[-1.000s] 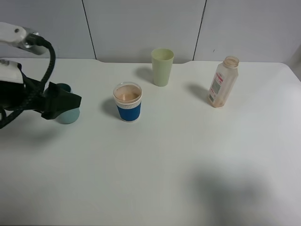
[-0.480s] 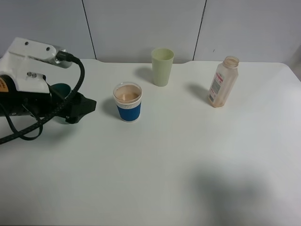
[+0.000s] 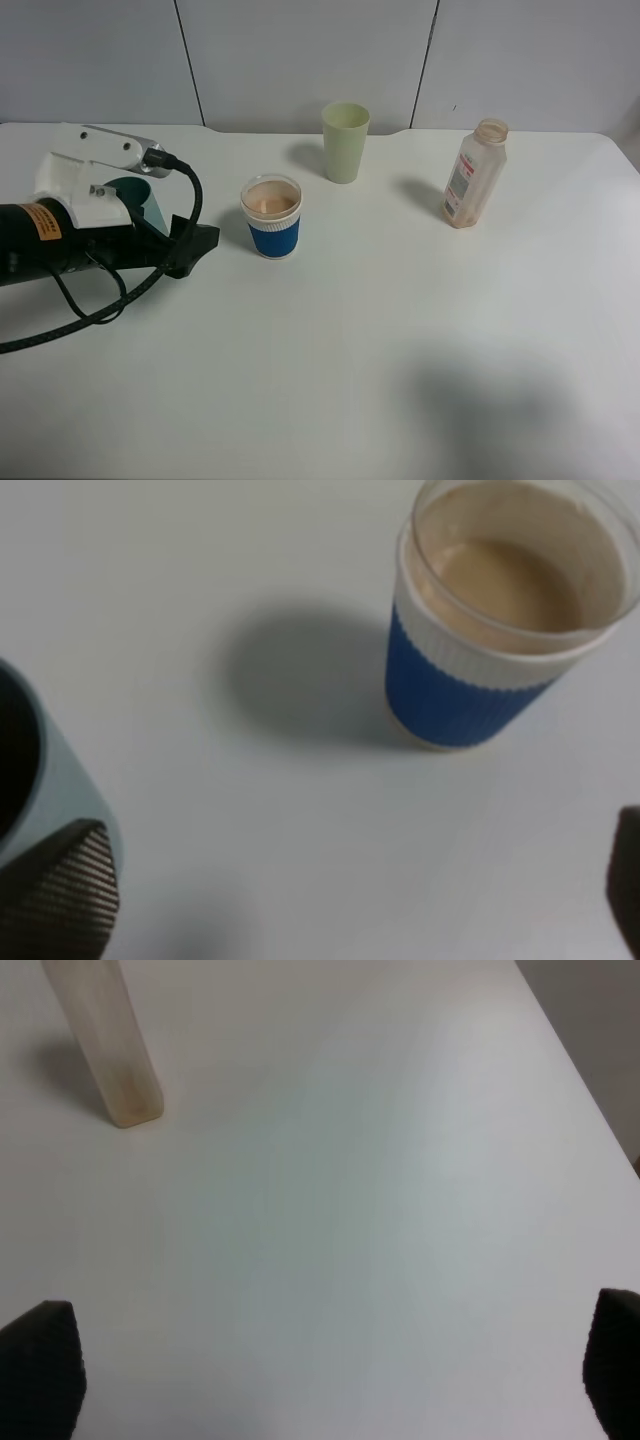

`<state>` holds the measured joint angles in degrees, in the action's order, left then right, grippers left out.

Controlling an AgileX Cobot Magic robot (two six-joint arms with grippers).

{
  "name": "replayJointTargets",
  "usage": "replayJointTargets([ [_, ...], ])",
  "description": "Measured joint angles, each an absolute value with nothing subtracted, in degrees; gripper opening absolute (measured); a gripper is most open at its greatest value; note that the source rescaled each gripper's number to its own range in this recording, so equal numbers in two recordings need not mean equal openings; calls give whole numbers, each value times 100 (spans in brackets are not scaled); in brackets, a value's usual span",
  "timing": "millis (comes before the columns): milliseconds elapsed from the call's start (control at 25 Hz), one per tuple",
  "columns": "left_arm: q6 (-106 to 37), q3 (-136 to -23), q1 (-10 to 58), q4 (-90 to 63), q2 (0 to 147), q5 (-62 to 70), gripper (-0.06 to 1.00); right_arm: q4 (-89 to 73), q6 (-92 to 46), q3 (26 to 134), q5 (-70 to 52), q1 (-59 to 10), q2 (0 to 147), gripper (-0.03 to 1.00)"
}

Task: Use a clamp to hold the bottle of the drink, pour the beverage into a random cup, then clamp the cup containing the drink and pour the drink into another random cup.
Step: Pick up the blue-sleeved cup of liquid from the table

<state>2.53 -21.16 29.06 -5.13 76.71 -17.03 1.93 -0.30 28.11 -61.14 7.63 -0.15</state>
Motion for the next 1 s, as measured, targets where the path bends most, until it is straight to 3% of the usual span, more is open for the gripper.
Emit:
replayJointTargets([
  [720,815,-1535,2906,486,9473,-4757,97,193,-30,2811,-6114,763,-15,100],
  [840,815,-1540,2906,646,10204,-6065,97,193,-30,2811,-6114,763,-15,100],
  [1000,821,-1540,2906,652,10559,-6618,97,193,-30,2811,-6114,763,-15,100],
])
